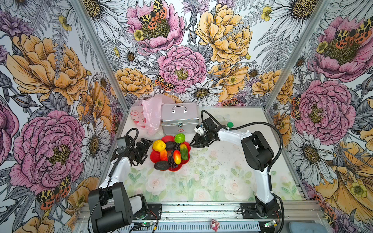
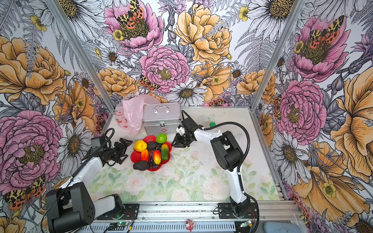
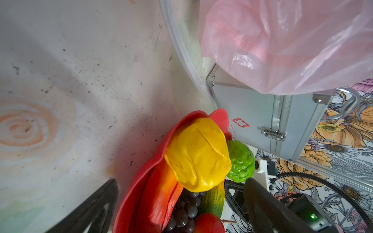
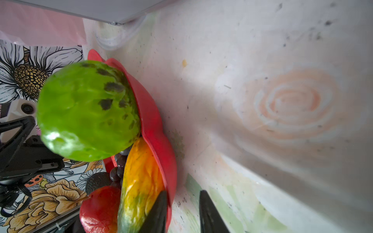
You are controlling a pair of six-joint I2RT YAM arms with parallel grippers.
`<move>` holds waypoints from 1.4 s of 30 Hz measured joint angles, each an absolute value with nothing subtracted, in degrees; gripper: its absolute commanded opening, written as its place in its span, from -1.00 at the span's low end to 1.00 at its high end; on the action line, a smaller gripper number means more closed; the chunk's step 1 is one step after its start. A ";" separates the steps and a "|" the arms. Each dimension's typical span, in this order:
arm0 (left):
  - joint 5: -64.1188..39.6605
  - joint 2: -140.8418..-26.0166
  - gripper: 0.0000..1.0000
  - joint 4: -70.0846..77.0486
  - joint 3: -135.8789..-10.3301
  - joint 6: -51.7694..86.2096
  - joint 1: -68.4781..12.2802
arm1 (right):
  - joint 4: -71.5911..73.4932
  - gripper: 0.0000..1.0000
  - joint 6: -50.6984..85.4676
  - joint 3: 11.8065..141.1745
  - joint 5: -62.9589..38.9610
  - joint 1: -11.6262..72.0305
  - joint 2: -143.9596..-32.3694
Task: Place the fruits into the plastic bag
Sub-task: Move the plate to the center of the table.
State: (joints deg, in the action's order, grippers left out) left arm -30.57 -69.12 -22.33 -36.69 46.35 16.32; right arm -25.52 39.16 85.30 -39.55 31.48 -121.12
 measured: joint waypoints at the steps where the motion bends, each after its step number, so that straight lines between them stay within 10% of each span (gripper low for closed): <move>1: -30.57 -69.12 0.98 -22.33 -36.69 46.35 16.25 | -25.47 -0.47 39.13 85.49 -39.55 31.55 -121.23; 19: -30.94 -70.28 0.98 -21.06 -36.69 46.28 13.54 | -25.69 -1.00 38.74 88.75 -40.21 33.10 -124.33; 42: -31.00 -70.41 0.98 -20.73 -36.93 43.79 12.43 | -23.73 -1.00 34.48 68.58 -37.15 22.96 -109.43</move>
State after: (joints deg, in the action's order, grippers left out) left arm -31.00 -70.41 -20.73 -36.93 43.79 12.43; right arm -23.73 34.48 68.58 -37.15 22.96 -109.43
